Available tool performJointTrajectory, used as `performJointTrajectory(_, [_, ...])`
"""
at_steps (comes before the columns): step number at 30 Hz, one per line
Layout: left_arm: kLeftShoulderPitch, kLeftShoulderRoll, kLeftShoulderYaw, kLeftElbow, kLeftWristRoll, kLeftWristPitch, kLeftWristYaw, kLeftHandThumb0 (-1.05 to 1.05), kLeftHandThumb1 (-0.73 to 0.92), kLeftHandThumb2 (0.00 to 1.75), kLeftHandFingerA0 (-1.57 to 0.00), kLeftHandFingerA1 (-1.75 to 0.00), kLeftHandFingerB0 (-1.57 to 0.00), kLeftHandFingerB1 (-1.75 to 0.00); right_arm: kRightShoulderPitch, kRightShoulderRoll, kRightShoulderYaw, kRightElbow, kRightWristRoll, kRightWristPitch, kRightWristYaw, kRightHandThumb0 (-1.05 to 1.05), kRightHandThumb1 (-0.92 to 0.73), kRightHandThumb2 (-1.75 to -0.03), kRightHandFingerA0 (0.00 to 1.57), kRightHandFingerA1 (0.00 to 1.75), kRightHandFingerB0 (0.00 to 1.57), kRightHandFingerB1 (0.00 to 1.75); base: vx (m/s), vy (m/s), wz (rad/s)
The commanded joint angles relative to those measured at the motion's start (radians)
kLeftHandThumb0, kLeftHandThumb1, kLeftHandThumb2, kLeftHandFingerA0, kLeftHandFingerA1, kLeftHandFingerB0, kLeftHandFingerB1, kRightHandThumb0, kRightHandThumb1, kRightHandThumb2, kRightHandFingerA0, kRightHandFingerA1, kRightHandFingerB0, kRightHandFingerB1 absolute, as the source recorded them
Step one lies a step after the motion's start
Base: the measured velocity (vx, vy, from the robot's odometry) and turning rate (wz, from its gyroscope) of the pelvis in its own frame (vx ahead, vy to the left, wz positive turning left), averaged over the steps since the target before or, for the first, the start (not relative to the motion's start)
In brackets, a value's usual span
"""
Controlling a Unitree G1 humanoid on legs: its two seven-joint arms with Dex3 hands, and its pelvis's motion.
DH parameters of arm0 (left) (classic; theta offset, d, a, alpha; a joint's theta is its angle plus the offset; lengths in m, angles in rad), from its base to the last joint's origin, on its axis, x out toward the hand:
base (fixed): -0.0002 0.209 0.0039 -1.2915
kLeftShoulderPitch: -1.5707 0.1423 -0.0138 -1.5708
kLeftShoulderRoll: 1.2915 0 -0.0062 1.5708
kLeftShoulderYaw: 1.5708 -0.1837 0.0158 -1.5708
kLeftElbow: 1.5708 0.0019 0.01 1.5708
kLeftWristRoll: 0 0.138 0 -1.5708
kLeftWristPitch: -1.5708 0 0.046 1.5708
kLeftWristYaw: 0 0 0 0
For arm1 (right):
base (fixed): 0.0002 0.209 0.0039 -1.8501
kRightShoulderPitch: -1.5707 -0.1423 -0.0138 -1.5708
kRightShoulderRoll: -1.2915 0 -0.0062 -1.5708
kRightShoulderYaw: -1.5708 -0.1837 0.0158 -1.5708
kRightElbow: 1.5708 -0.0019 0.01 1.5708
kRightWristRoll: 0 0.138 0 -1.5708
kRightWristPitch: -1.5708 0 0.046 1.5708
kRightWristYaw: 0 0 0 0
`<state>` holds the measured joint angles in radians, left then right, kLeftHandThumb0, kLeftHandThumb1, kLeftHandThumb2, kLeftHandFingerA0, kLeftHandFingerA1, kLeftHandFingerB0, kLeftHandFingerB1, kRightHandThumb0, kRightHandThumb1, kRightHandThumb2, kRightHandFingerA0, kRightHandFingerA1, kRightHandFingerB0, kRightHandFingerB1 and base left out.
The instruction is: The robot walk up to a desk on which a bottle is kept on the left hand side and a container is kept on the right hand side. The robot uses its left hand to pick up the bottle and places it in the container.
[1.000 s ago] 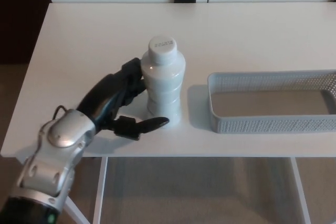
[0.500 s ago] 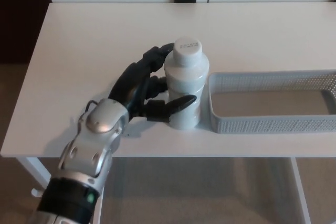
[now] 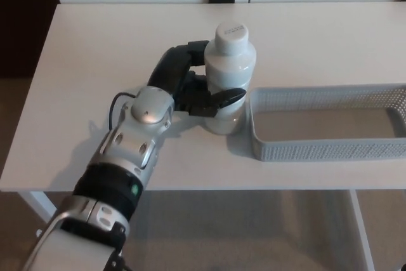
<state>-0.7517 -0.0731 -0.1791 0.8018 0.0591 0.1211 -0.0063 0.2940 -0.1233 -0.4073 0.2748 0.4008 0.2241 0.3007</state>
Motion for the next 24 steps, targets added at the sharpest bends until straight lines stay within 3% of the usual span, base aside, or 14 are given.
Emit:
performJointTrajectory(1, [0.043, 0.037, -0.002, -0.012, 0.050, -0.025, 0.024, -0.11, 0.78, 0.74, -0.99, -1.29, -0.81, -0.85, -0.009, -0.034, 0.004, -0.002, -0.001, 0.027, 0.005, -0.17, -0.36, -0.86, 0.33, 0.61, 0.37, 0.61, 0.00, 0.000, 0.00])
performJointTrajectory(4, [0.054, 0.057, 0.000, -0.048, 0.056, -0.005, 0.022, -0.11, 0.82, 0.66, -0.95, -1.27, -0.79, -0.80, -0.008, -0.034, 0.004, -0.012, 0.000, 0.036, -0.003, -0.17, -0.37, -0.87, 0.31, 0.60, 0.36, 0.61, 0.00, 0.000, 0.00])
performJointTrajectory(5, [0.068, 0.065, 0.017, -0.074, 0.041, 0.002, 0.015, -0.09, 0.79, 0.70, -0.95, -1.37, -0.81, -0.88, -0.001, -0.036, 0.004, -0.015, -0.002, 0.033, -0.002, -0.18, -0.57, -0.56, 0.37, 0.52, 0.43, 0.50, 0.00, 0.000, 0.00])
performJointTrajectory(6, [0.072, 0.067, 0.021, -0.083, 0.038, 0.005, 0.013, -0.09, 0.79, 0.70, -0.95, -1.37, -0.81, -0.88, 0.001, -0.036, 0.004, -0.016, -0.003, 0.032, -0.003, -0.18, -0.57, -0.56, 0.37, 0.52, 0.43, 0.50, 0.00, 0.000, 0.00])
performJointTrajectory(7, [0.079, 0.073, 0.023, -0.095, 0.035, 0.001, 0.005, -0.10, 0.77, 0.76, -0.98, -1.37, -0.83, -0.99, 0.002, -0.036, 0.004, -0.018, -0.002, 0.034, -0.003, -0.16, -0.38, -0.88, 0.31, 0.60, 0.36, 0.61, 0.00, 0.000, 0.00])
performJointTrajectory(8, [0.095, 0.089, 0.025, -0.124, 0.033, -0.005, -0.012, -0.10, 0.79, 0.71, -0.94, -1.36, -0.82, -0.89, 0.005, -0.036, 0.002, -0.017, 0.001, 0.038, -0.002, -0.16, -0.38, -0.88, 0.30, 0.60, 0.36, 0.61, 0.00, 0.000, 0.00])
performJointTrajectory(9, [0.109, 0.102, 0.027, -0.149, 0.032, -0.006, -0.025, -0.10, 0.79, 0.71, -0.94, -1.36, -0.82, -0.89, 0.009, -0.037, -0.002, -0.015, 0.005, 0.040, -0.001, -0.16, -0.38, -0.88, 0.30, 0.60, 0.36, 0.61, 0.00, 0.000, 0.00])
performJointTrajectory(10, [0.117, 0.109, 0.030, -0.179, 0.030, 0.006, -0.029, -0.10, 0.79, 0.68, -0.94, -1.39, -0.82, -0.84, 0.012, -0.039, -0.003, -0.018, 0.006, 0.041, 0.000, -0.18, -0.59, -0.57, 0.37, 0.51, 0.44, 0.51, 0.00, 0.000, 0.00])
performJointTrajectory(12, [0.124, 0.115, 0.033, -0.210, 0.028, 0.022, -0.030, -0.10, 0.79, 0.68, -0.94, -1.39, -0.82, -0.84, 0.016, -0.041, -0.003, -0.022, 0.005, 0.041, 0.002, -0.18, -0.59, -0.57, 0.37, 0.51, 0.44, 0.51, 0.00, 0.000, 0.00])
performJointTrajectory(13, [0.127, 0.128, 0.043, -0.256, 0.021, 0.042, -0.040, -0.08, 0.75, 0.75, -1.00, -1.39, -0.84, -0.96, 0.015, -0.046, -0.002, -0.016, 0.000, 0.032, 0.005, -0.19, -0.58, -0.56, 0.36, 0.51, 0.45, 0.51, 0.00, 0.000, 0.00])
performJointTrajectory(22, [0.106, 0.119, 0.126, -0.481, -0.069, 0.183, -0.080, -0.09, 0.76, 0.76, -1.01, -1.32, -0.81, -0.98, 0.014, -0.048, 0.001, -0.019, 0.000, 0.030, 0.003, -0.18, -0.58, -0.57, 0.38, 0.51, 0.46, 0.51, 0.00, 0.000, 0.00])
performJointTrajectory(23, [0.096, 0.108, 0.126, -0.513, -0.072, 0.192, -0.080, -0.06, 0.80, 0.74, -0.99, -1.31, -0.81, -0.94, 0.013, -0.049, 0.002, -0.019, 0.000, 0.032, 0.003, -0.17, -0.38, -0.88, 0.29, 0.59, 0.37, 0.61, 0.00, 0.000, 0.00])
performJointTrajectory(24, [0.094, 0.104, 0.124, -0.528, -0.069, 0.191, -0.081, -0.06, 0.80, 0.74, -0.99, -1.31, -0.81, -0.94, 0.013, -0.051, 0.003, -0.018, 0.000, 0.033, 0.005, -0.17, -0.38, -0.88, 0.29, 0.59, 0.37, 0.61, 0.00, 0.000, 0.00])
